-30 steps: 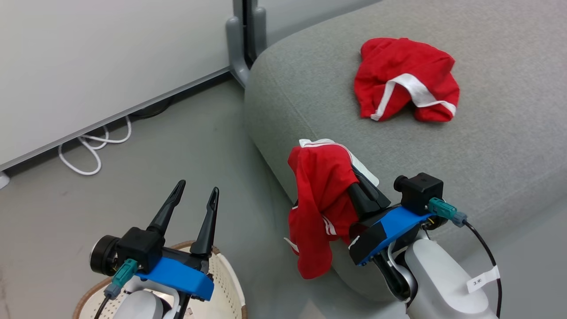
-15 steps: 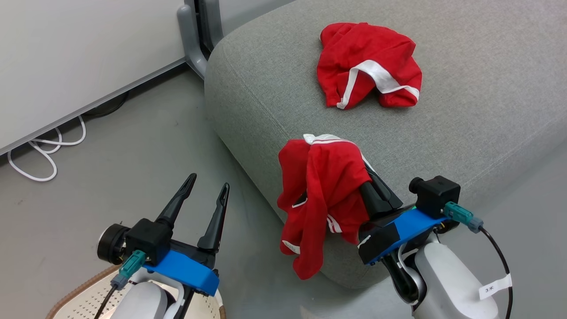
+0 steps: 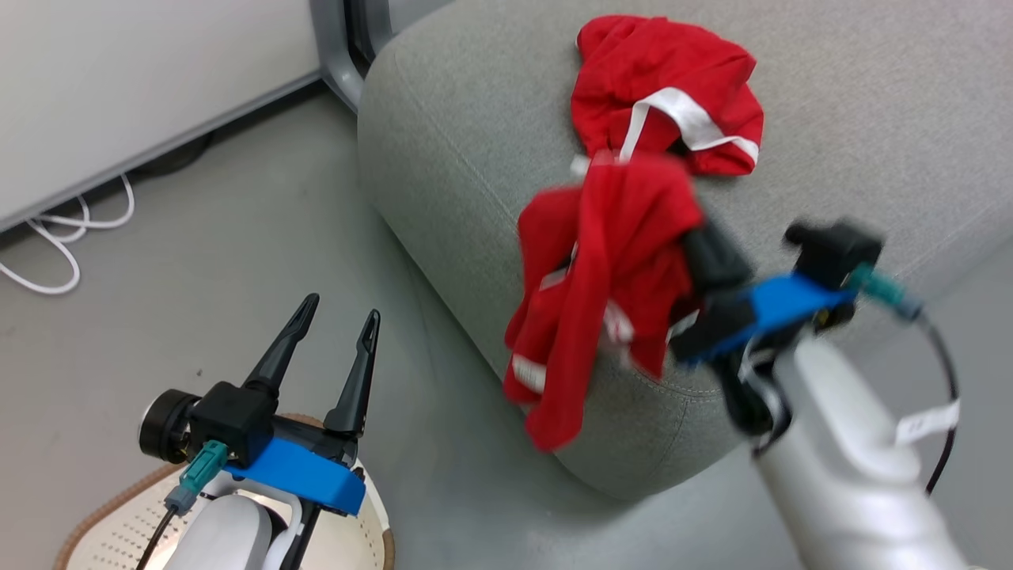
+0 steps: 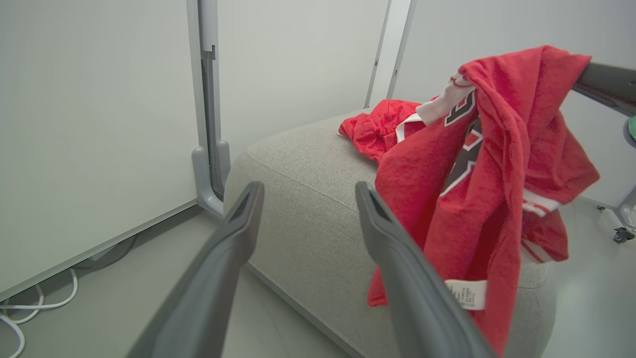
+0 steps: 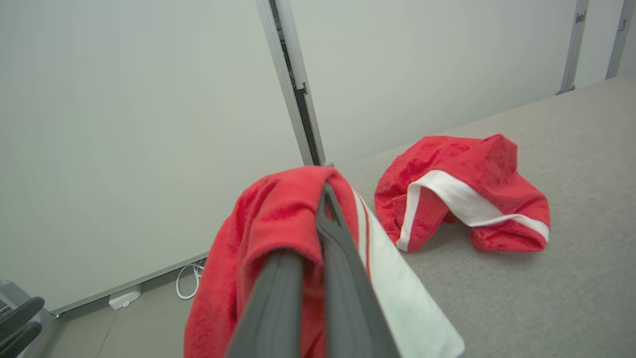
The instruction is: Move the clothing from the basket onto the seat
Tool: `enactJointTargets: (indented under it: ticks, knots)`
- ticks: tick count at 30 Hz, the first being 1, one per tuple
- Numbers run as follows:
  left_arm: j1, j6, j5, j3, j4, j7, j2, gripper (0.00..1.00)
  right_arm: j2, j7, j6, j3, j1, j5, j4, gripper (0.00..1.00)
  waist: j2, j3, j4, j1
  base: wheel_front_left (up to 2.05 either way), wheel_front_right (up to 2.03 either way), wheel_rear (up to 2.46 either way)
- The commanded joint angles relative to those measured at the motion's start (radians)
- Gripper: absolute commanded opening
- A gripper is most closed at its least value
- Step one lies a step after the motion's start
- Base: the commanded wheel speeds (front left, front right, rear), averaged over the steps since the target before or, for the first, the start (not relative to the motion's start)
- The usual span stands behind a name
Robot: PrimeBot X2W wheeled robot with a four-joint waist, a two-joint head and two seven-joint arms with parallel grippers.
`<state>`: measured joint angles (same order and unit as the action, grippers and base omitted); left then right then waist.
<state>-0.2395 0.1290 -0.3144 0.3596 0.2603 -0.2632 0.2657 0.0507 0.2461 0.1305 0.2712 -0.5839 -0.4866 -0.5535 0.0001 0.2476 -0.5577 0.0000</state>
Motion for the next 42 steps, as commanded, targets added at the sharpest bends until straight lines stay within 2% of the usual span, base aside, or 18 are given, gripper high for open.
enactJointTargets:
  ticks: [1,7,17,24,31,37,38,39,40,41,42]
  knots:
    - [-0.004,0.001,0.01,-0.005,-0.007,-0.002,0.005,1.0,0.0,-0.003,0.001,-0.019,-0.041,0.001,-0.012,0.0,-0.0001,0.029,0.001,0.0,0.0,0.0,0.0]
    - [-0.064,0.002,0.028,0.015,-0.048,0.002,0.042,1.0,0.003,-0.001,0.001,-0.224,-0.31,0.054,-0.107,0.0,-0.0001,0.166,0.053,0.0,0.0,0.0,0.0]
    - [-0.195,0.002,0.043,0.05,-0.187,0.052,0.127,1.0,0.152,-0.009,0.001,-0.565,-0.64,0.247,-0.162,0.0,-0.0001,0.423,0.163,0.0,0.0,0.0,0.0]
    - [-0.254,0.001,0.055,0.066,-0.258,0.061,0.136,1.0,0.203,-0.014,0.001,-0.716,-0.675,0.38,-0.222,0.0,-0.0001,0.526,0.226,0.0,0.0,0.0,0.0]
    - [-0.272,0.001,0.062,0.091,-0.259,0.05,0.124,1.0,0.19,-0.006,0.0,-0.828,-0.628,0.458,-0.339,0.0,-0.0001,0.553,0.257,0.0,0.0,0.0,0.0]
    - [-0.279,0.001,0.053,0.095,-0.237,0.038,0.119,1.0,0.18,0.004,0.0,-0.856,-0.629,0.526,-0.403,0.0,-0.0001,0.542,0.264,0.0,0.0,0.0,0.0]
    - [-0.279,0.0,0.053,0.096,-0.232,0.035,0.118,1.0,0.176,0.005,0.001,-0.858,-0.634,0.533,-0.408,0.07,-0.0001,0.538,0.265,0.0,0.0,0.0,0.0]
    - [-0.28,0.0,0.053,0.097,-0.228,0.032,0.116,1.0,0.174,0.008,0.001,-0.857,-0.637,0.543,-0.409,0.32,-0.0001,0.533,0.266,0.0,0.0,0.0,0.0]
    - [-0.28,0.0,0.053,0.098,-0.223,0.031,0.114,1.0,0.172,0.011,0.0,-0.858,-0.639,0.549,-0.411,0.76,-0.0001,0.527,0.267,0.0,0.0,0.0,0.0]
    - [-0.281,0.0,0.051,0.1,-0.217,0.029,0.111,1.0,0.17,0.012,0.001,-0.859,-0.64,0.553,-0.412,1.0,-0.0001,0.521,0.268,0.0,0.0,0.0,0.0]
    - [-0.282,0.0,0.049,0.102,-0.212,0.026,0.107,1.0,0.17,0.014,0.001,-0.858,-0.638,0.559,-0.412,1.0,-0.0001,0.514,0.269,0.0,0.0,0.0,0.0]
